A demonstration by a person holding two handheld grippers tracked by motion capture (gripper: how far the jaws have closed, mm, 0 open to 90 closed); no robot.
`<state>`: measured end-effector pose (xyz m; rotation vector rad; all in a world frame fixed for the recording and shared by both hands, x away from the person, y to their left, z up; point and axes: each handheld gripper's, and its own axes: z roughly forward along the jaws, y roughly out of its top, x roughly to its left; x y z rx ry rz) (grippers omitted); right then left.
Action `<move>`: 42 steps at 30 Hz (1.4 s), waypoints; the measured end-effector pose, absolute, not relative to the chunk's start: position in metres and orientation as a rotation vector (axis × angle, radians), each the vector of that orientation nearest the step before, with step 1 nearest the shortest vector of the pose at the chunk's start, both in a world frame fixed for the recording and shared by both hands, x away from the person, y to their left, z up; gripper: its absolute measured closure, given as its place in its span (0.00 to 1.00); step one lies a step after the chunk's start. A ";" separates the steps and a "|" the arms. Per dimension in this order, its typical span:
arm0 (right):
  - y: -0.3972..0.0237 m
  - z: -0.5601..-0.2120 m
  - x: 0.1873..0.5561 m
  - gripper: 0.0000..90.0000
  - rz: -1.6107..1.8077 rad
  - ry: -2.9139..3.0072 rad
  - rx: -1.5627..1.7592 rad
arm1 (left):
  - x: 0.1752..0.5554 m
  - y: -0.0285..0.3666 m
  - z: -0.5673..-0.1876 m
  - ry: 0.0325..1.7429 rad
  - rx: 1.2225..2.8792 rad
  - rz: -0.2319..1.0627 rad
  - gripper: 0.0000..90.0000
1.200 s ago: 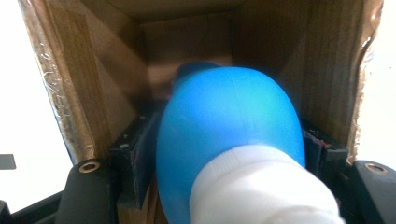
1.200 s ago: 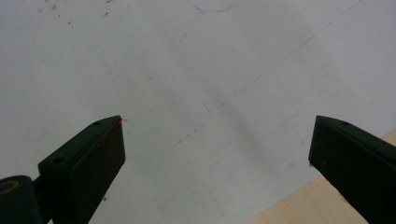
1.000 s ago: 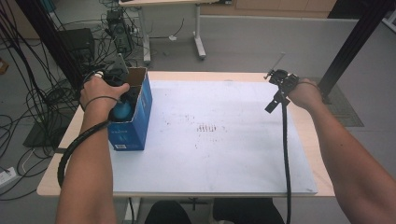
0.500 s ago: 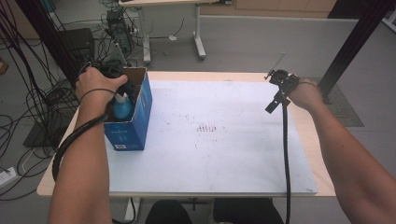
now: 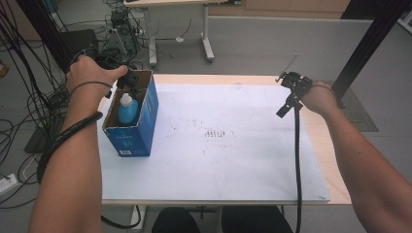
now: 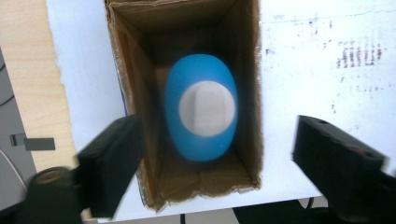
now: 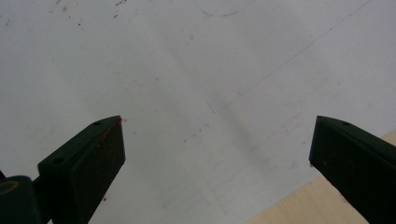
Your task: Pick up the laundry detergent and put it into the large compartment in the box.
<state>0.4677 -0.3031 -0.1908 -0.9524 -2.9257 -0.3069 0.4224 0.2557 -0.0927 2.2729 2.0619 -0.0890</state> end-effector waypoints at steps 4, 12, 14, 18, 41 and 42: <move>-0.303 -0.191 0.468 0.04 -0.315 -2.920 -0.951 | 0.421 0.251 -0.088 2.039 2.297 -0.101 0.12; -0.303 -0.192 0.467 0.04 -0.309 -2.924 -0.947 | 0.413 0.238 -0.083 1.967 2.323 -0.106 0.06; -0.303 -0.192 0.467 0.04 -0.308 -2.925 -0.946 | 0.412 0.230 -0.080 1.941 2.339 -0.106 0.06; -0.301 -0.192 0.467 0.04 -0.302 -2.927 -0.943 | 0.406 0.212 -0.074 1.838 2.381 -0.106 0.06; -0.299 -0.198 0.466 0.04 -0.298 -2.915 -0.951 | 0.398 0.063 -0.081 1.344 2.699 -0.248 0.06; -0.299 -0.198 0.466 0.04 -0.294 -2.915 -0.953 | 0.397 0.058 -0.082 1.326 2.710 -0.247 0.06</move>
